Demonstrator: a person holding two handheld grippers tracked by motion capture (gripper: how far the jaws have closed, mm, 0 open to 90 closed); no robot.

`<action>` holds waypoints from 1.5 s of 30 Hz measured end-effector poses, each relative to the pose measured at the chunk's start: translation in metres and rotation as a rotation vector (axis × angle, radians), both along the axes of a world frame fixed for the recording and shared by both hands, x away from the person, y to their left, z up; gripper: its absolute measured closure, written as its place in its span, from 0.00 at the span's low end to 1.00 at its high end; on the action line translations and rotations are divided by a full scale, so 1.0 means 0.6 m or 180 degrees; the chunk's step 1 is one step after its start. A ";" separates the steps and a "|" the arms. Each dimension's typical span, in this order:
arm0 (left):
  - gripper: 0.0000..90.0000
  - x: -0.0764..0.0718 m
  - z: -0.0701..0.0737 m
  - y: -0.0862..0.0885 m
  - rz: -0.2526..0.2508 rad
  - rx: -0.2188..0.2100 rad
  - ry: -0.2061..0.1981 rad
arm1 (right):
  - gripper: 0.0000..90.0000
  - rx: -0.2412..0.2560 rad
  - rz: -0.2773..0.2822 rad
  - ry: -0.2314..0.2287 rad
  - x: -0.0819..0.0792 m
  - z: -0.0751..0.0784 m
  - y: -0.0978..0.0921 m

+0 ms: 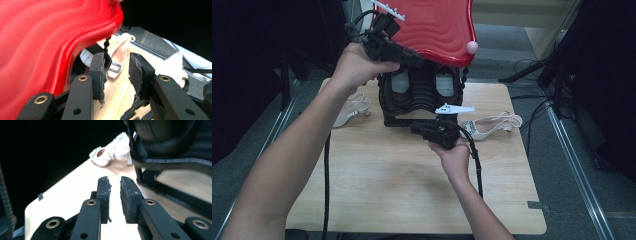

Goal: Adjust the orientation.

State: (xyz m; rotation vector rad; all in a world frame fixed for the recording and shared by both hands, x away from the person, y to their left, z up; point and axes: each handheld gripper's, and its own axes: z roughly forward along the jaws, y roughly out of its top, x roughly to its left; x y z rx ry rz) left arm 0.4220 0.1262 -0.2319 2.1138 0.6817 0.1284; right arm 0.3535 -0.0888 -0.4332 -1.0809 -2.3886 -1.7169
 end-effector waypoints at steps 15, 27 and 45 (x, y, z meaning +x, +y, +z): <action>0.56 -0.061 -0.097 0.057 0.0012 -0.0048 0.0246 | 0.74 -0.0002 -0.0058 0.0073 -0.057 -0.026 -0.073; 0.51 -0.094 -0.198 0.081 0.0090 -0.0172 0.0318 | 0.68 -0.0119 -0.0423 0.0043 -0.074 -0.047 -0.130; 0.47 -0.160 -0.298 0.154 0.0257 -0.0162 0.0397 | 0.62 -0.0228 -0.0512 0.0066 -0.088 -0.070 -0.175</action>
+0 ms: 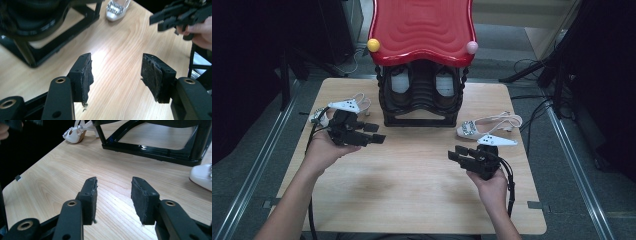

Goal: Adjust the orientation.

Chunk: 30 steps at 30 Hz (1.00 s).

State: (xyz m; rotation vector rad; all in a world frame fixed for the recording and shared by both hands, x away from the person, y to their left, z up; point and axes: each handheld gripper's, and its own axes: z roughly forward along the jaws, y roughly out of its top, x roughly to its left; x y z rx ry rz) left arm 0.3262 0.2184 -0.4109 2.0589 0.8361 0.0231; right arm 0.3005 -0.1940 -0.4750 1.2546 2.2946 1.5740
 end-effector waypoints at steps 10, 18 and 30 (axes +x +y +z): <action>0.48 -0.010 -0.066 0.012 0.0081 0.0071 0.0041 | 0.62 0.0006 -0.0073 0.0060 0.016 -0.009 -0.011; 0.60 -0.006 -0.093 0.046 0.0278 -0.0028 0.0131 | 0.62 -0.0067 -0.0045 0.0101 0.021 -0.016 -0.005; 0.77 0.013 -0.131 0.110 0.0622 0.0007 0.0251 | 0.62 -0.0206 -0.0031 0.0144 0.021 -0.023 0.003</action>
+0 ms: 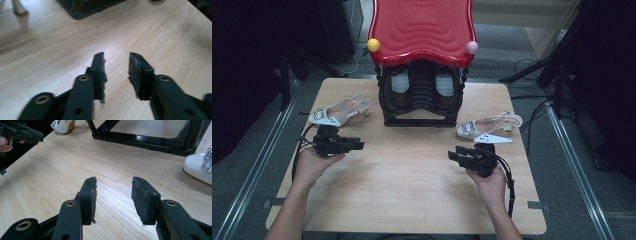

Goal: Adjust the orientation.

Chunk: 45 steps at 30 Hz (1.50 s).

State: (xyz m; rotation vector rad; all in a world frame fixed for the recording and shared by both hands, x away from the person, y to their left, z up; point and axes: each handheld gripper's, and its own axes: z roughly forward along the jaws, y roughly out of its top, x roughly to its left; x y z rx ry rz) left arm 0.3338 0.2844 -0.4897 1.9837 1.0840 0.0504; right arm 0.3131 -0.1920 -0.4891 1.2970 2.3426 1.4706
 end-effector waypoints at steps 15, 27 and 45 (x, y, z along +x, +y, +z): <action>0.97 0.051 -0.032 0.059 0.0360 0.0069 0.0064 | 0.61 -0.0047 -0.0026 0.0014 -0.010 -0.008 -0.001; 0.98 0.087 -0.061 0.106 0.0663 0.0074 0.0181 | 0.61 -0.0069 -0.0087 0.0051 -0.021 -0.019 0.003; 0.99 0.120 -0.075 0.142 0.0967 0.0135 0.0200 | 0.59 -0.0115 -0.0187 0.0080 -0.030 -0.028 -0.007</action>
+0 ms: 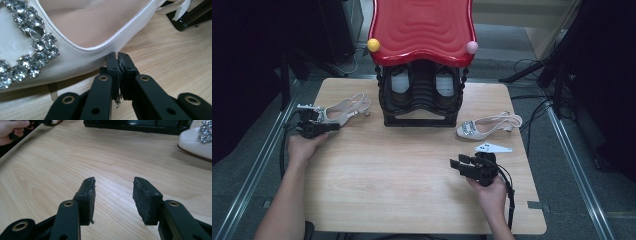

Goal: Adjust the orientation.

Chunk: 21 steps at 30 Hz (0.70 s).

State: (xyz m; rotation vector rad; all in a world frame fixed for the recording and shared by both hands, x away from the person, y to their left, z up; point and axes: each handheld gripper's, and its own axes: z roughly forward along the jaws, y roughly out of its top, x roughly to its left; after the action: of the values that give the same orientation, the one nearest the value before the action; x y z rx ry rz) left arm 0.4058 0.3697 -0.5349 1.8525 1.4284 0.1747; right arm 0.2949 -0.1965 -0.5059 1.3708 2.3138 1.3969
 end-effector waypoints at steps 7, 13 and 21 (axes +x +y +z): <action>1.00 0.004 -0.002 0.009 0.0043 0.0035 -0.0048 | 0.59 -0.0026 0.0008 0.0007 0.002 -0.001 0.001; 1.00 0.010 -0.003 0.027 0.0289 0.0025 -0.0044 | 0.59 -0.0056 0.0010 0.0016 0.001 -0.002 0.003; 1.00 0.001 0.024 0.025 0.0265 -0.0146 -0.0025 | 0.59 -0.0054 0.0019 0.0016 0.002 -0.002 0.001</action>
State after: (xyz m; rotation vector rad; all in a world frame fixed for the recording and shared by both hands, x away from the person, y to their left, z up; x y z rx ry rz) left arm 0.4065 0.3846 -0.5203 1.7548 1.4930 0.1885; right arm 0.2959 -0.1959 -0.5069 1.3656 2.3295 1.3736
